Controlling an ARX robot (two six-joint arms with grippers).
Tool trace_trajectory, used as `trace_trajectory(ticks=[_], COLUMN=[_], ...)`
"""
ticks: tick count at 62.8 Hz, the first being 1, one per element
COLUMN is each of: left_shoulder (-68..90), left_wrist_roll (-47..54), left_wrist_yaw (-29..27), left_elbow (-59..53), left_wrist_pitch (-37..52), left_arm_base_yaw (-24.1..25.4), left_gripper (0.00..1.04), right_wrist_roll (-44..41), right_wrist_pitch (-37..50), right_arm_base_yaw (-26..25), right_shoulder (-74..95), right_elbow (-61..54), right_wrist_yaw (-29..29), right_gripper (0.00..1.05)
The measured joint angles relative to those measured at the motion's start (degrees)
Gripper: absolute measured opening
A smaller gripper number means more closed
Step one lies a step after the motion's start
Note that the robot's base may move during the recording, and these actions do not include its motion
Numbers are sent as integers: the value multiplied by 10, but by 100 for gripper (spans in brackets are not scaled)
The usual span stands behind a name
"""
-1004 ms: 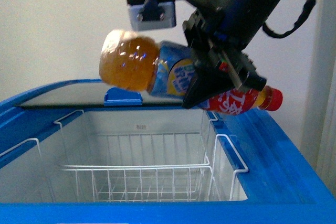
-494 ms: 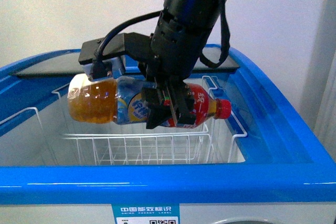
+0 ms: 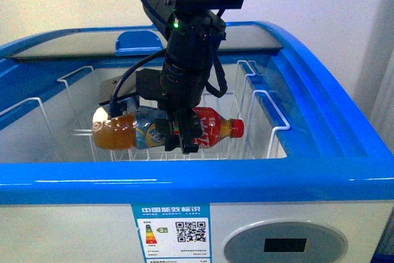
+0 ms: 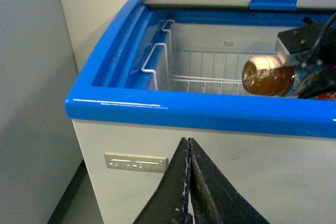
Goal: Put drink in fridge
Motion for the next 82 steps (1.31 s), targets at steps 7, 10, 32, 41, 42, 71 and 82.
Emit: trace_trajectory(ticks=[7,10,32,41,42,71,82], left_shoulder=[-7,-8,-9,-9,-9,-9,-9], left_wrist_roll=[0,0,0,0,0,0,0], left_wrist_yaw=[0,0,0,0,0,0,0], left_elbow=[0,0,0,0,0,0,0], left_wrist_pitch=[-3,-3,-4,-4,-4,-4,-4], left_arm_base_yaw=[0,0,0,0,0,0,0], left_gripper=[3,3,3,3,3,3,3], right_wrist_roll=[6,9,22,26,26,80,158], right_wrist_pitch=[-3,-8,89,123,126,168,119], right_arm_base_yaw=[-3,-4,-7,-3,-3,-1,-22], right_shoulder=[39,59,86,73,72,-37,-130], right_elbow=[44,67,-21,-88,-92,-127,-154], right_wrist_yaw=[3,3,16,16,16,-34,-123], right_gripper=[36,36,35,35,35,97,97])
